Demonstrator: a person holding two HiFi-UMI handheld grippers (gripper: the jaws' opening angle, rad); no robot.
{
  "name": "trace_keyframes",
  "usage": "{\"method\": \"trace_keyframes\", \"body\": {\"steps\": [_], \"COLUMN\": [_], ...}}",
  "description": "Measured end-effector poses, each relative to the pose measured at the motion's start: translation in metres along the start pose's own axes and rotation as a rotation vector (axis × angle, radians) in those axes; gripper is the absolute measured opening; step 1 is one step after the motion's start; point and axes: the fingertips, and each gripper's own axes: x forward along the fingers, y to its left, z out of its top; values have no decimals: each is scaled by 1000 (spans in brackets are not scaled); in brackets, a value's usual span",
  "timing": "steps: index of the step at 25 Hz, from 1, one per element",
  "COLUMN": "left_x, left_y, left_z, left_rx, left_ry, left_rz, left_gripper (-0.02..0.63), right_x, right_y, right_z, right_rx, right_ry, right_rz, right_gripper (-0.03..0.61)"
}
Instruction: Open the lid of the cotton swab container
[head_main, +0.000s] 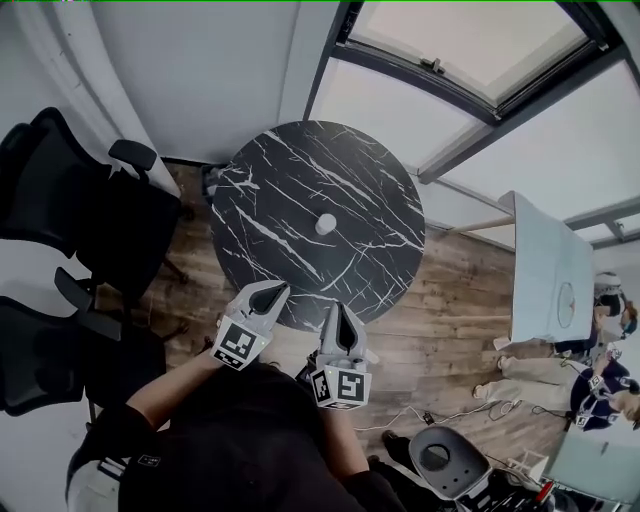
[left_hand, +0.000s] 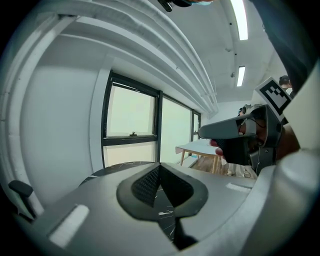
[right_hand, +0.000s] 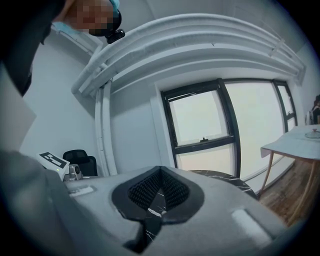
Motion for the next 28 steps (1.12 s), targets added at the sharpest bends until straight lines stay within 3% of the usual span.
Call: {"method": "trace_keyframes", "body": {"steps": [20, 28], "left_x": [72, 103], "left_y": [84, 89], "left_z": [-23, -33], "left_rx": [6, 10], "left_ry": [64, 82], "left_rz": [-132, -137], "left_gripper": [2, 2], "right_x": [95, 113], "right_y": [-14, -31], "right_z": [2, -4], "right_rx": [33, 38], "right_ry": [29, 44], "right_rz": [-166, -162], "right_gripper": [-4, -3]}}
